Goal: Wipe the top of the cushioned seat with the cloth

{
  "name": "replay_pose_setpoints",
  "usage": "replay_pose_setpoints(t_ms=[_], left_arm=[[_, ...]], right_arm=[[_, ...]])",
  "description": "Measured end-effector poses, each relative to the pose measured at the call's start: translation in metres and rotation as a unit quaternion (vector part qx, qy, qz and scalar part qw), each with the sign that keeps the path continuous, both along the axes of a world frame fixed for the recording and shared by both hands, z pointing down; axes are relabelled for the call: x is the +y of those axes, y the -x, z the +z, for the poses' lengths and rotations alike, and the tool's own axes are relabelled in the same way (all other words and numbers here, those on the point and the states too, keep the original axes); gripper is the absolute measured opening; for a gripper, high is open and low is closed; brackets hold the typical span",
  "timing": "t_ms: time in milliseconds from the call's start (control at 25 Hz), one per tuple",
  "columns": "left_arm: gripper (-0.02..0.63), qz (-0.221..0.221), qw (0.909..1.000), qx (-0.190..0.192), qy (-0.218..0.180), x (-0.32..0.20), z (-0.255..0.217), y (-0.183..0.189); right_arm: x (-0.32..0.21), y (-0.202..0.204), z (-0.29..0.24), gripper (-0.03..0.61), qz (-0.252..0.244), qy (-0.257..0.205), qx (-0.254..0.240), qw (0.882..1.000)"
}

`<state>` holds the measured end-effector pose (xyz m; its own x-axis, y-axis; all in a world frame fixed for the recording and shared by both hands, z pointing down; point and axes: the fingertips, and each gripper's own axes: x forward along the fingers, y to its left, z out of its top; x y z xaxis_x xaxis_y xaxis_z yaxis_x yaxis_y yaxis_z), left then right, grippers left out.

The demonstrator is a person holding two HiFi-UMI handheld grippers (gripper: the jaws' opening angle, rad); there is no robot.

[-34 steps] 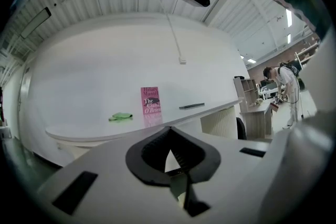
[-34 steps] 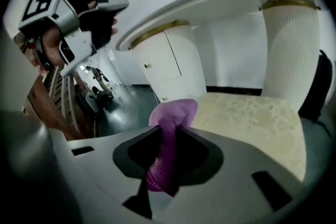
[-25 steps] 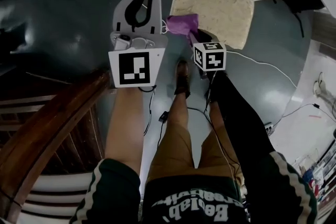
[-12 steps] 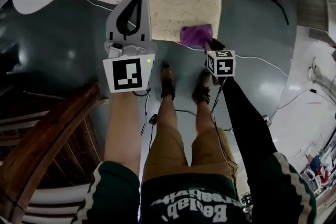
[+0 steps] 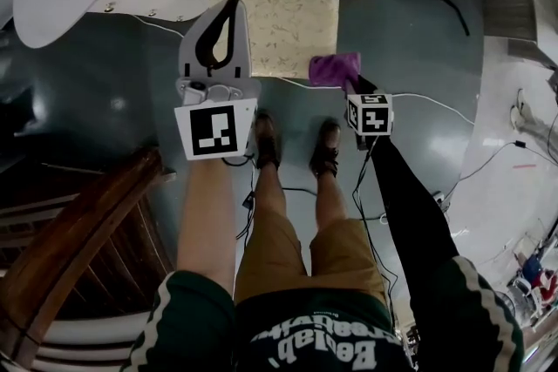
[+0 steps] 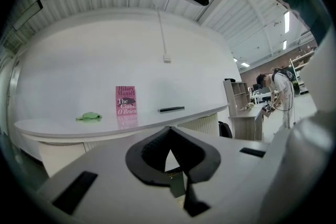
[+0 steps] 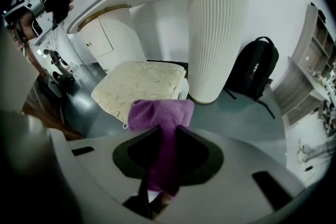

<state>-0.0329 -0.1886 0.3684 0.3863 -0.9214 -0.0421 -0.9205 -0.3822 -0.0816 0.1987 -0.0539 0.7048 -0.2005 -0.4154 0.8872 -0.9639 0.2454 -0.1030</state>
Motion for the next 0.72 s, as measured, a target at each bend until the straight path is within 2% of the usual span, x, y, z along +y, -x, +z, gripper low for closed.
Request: replay_pose_setpoints(t_ms=[160,360,480,720], left_arm=[[0.014,0.003,1.0000,-0.006,-0.005,0.000,-0.006,-0.009],[0.014,-0.006,0.9999,-0.002,-0.012,0.009,-0.037,-0.012],[0.014,-0.015,0.9996,-0.005,-0.023,0.016,-0.073,-0.019],[0.014,-0.016,0.9984,-0.023,-0.049,0.032,-0.161,-0.043]], right_arm=[[-0.015,0.006,-0.022,0.104,0.004,-0.038,-0.021,0.999],[-0.047,0.019,-0.109,0.103,0.001,-0.133,-0.048,0.990],[-0.070,0.024,-0.186,0.103,-0.015,-0.207,-0.059,0.976],[-0.097,0.028,-0.345,0.103,-0.047,-0.333,-0.069,0.939]])
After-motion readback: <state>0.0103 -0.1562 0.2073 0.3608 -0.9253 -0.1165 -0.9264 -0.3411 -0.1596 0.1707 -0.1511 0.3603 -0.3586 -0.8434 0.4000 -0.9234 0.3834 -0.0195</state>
